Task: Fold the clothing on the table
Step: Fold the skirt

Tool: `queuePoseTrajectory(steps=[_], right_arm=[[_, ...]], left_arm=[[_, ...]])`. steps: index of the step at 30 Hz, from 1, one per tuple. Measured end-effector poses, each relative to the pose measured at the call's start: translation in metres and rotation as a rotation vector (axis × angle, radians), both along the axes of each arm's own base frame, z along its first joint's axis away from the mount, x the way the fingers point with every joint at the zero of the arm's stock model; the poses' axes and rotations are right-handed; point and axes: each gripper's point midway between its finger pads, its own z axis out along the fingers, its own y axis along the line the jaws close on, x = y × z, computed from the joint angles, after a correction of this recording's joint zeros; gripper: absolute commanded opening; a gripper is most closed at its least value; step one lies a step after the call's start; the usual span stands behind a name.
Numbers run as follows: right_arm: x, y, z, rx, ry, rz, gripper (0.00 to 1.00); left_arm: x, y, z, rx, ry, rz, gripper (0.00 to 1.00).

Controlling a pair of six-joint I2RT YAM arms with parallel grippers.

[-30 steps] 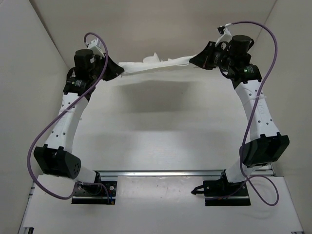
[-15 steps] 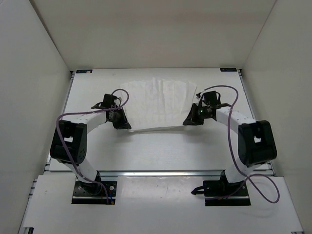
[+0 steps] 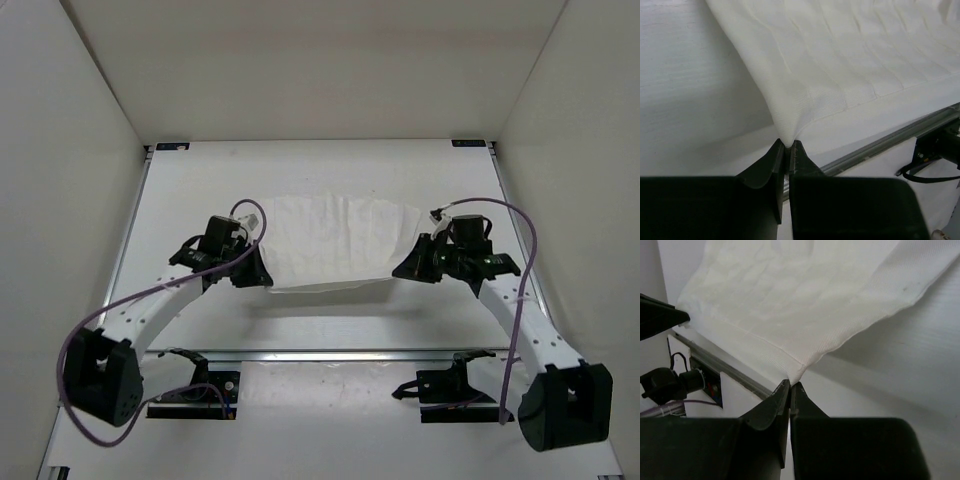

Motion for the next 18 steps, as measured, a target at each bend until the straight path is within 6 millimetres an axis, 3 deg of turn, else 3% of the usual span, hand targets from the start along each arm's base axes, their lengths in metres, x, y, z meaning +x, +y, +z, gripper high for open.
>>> queuePoseTrajectory(steps=[6,11,18], right_arm=[[-0.043,-0.003,0.028,0.037,-0.052,0.028,0.0],[-0.076,-0.007,0.049,0.017,-0.041,0.031,0.0],[-0.071,-0.018,0.091,-0.016,-0.156,-0.02,0.0]], left_arm=[[-0.026,0.007,0.039,-0.056,-0.091,-0.012,0.0],[-0.051,0.021,0.047,-0.03,-0.067,-0.005,0.0],[-0.034,0.026,0.076,-0.02,-0.097,0.028,0.0]])
